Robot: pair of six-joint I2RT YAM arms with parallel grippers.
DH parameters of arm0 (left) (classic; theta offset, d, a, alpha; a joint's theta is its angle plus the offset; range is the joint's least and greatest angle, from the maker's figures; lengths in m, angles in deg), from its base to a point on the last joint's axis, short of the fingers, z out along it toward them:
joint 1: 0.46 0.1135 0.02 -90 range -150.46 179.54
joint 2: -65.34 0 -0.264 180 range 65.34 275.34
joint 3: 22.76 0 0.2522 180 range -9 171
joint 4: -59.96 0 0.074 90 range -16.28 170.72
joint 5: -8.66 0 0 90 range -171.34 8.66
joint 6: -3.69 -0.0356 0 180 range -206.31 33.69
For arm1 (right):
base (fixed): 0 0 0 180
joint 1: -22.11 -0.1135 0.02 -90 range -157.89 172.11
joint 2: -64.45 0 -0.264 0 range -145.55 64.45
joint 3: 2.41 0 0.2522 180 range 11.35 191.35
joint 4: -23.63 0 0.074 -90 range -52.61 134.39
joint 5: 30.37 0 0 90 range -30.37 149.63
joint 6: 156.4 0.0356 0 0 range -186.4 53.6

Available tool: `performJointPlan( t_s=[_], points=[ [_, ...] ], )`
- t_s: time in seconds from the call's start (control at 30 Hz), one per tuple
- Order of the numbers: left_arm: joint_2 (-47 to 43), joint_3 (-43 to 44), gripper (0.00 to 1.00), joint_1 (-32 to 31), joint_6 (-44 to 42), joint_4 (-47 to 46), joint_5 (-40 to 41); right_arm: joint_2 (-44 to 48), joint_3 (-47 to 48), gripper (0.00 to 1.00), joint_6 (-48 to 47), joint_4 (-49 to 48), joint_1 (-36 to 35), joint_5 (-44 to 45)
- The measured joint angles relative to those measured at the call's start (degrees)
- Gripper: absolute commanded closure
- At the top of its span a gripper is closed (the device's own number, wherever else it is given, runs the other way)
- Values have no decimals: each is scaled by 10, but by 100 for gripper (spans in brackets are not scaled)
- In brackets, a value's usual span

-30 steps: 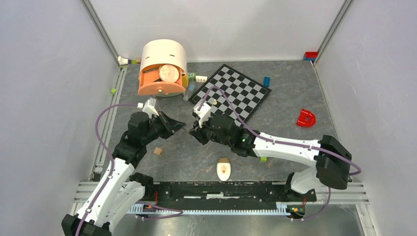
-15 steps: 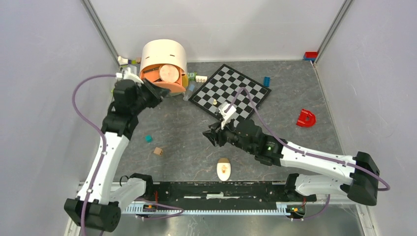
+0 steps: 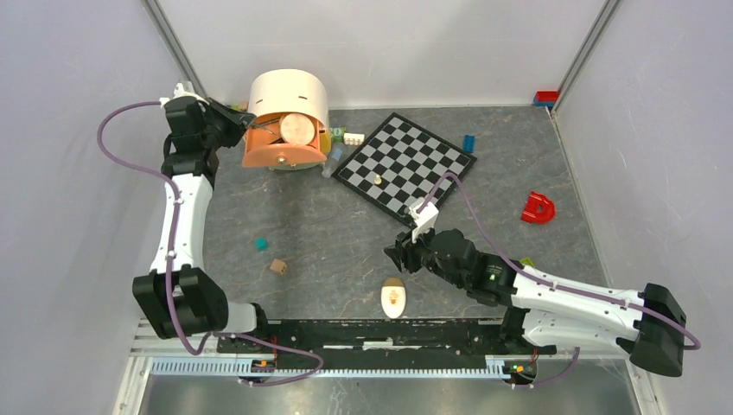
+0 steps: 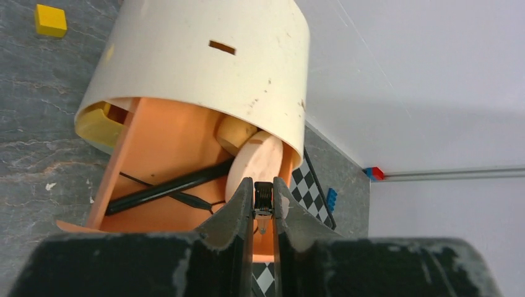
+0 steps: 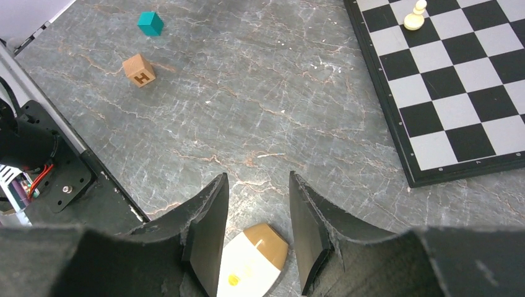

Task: Organize the makeup
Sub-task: Place the makeup brush in the drawer.

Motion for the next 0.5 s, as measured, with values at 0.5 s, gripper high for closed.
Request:
performJointPlan(
  t_s=[0.5],
  points=[
    [59, -20, 93, 13, 0, -93, -31, 26, -26, 52, 13, 21, 0, 22]
  ],
)
